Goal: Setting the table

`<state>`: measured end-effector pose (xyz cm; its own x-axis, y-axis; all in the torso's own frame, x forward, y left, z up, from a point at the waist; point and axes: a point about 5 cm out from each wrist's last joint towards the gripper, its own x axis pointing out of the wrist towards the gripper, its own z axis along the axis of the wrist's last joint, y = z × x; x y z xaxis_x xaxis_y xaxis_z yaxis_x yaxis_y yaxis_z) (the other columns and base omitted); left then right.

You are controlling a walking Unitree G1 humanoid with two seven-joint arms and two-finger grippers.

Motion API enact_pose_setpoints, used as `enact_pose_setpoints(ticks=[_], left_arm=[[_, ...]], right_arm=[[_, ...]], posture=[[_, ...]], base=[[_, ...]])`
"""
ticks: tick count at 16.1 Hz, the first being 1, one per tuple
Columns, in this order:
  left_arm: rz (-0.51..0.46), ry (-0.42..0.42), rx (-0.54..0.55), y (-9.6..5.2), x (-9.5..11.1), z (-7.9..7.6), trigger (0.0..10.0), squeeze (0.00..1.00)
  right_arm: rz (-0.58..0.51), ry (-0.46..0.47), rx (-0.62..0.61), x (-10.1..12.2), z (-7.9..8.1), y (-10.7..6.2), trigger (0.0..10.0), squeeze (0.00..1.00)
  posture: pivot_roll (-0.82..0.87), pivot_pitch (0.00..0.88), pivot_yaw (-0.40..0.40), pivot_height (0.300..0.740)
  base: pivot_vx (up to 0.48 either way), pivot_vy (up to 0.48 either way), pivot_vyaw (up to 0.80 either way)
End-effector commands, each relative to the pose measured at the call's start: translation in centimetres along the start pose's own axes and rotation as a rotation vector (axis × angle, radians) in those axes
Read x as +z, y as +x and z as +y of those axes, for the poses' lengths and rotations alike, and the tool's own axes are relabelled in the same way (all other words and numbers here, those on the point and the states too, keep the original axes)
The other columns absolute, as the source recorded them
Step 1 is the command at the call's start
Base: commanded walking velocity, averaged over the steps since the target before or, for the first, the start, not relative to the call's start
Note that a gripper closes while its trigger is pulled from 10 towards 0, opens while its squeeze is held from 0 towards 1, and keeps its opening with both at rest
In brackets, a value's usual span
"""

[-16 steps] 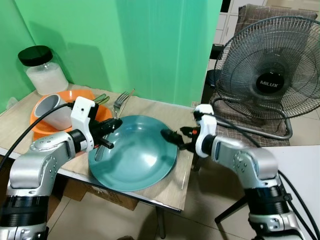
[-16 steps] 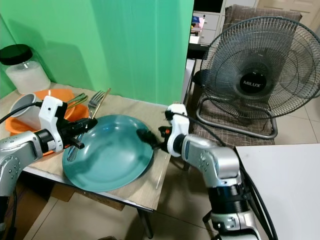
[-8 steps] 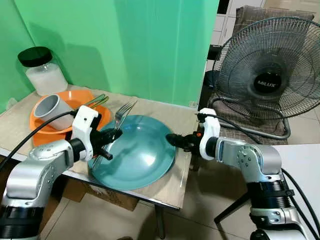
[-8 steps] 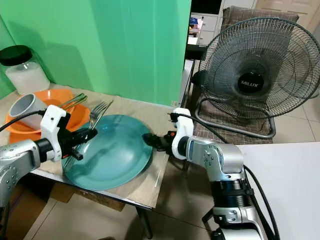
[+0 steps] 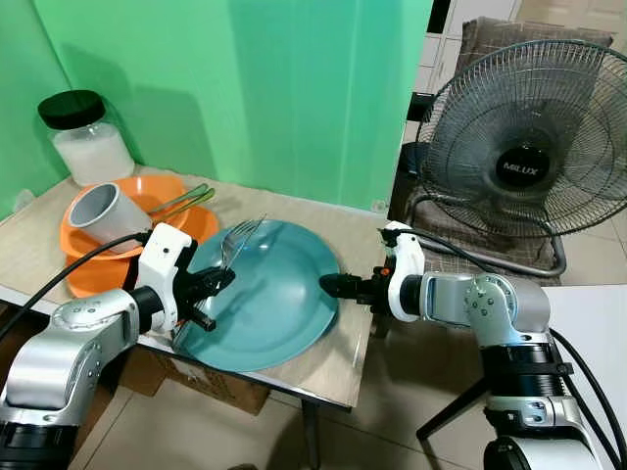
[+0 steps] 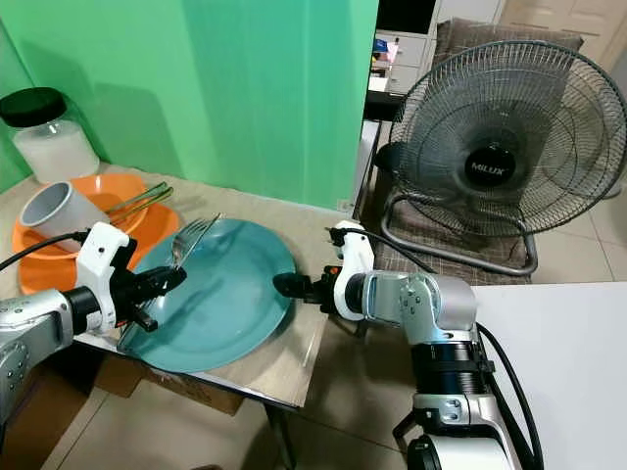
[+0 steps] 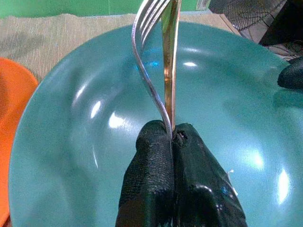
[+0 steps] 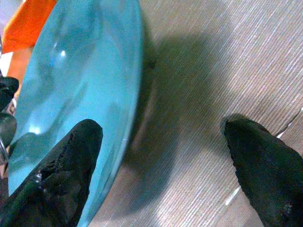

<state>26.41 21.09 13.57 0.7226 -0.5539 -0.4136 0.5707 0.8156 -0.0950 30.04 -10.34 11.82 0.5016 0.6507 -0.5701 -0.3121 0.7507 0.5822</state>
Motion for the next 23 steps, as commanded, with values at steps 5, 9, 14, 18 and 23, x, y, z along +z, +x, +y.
enact_pose_setpoints(ticks=[5, 9, 14, 18, 23], left_arm=[[-0.01, 0.005, -0.002, 0.2, -0.2, -0.1, 0.0, 0.0], [-0.018, 0.009, -0.002, 0.3, 0.0, -0.1, 0.0, 0.0], [-0.02, 0.001, 0.0, 0.3, -0.3, -0.1, 0.0, 0.0], [-0.018, -0.004, 0.0, 0.4, -0.4, -0.2, 0.0, 0.0], [-0.022, -0.001, -0.001, 0.4, -0.3, -0.2, 0.0, 0.0]], right_arm=[[-0.002, 0.024, 0.069, 0.5, 1.0, 0.1, 10.0, 0.0], [0.016, 0.031, 0.1, 0.2, 1.5, 0.2, 3.1, 0.0], [0.04, 0.05, 0.103, -0.5, 1.4, 0.6, 0.2, 0.0], [0.038, 0.073, 0.122, -0.9, 1.6, 0.7, 0.0, 0.0], [0.038, 0.139, 0.131, -1.9, 1.2, 1.1, 0.0, 0.0]], posture=[[-0.04, 0.0, -0.006, 0.74], [-0.04, 0.0, -0.009, 0.74], [-0.05, 0.0, -0.012, 0.74], [-0.05, 0.0, -0.016, 0.74], [-0.05, 0.0, -0.015, 0.74]], base=[[0.0, 0.0, 0.0], [0.0, 0.0, 0.0], [0.0, 0.0, 0.0], [0.0, 0.0, 0.0], [0.0, 0.0, 0.0]])
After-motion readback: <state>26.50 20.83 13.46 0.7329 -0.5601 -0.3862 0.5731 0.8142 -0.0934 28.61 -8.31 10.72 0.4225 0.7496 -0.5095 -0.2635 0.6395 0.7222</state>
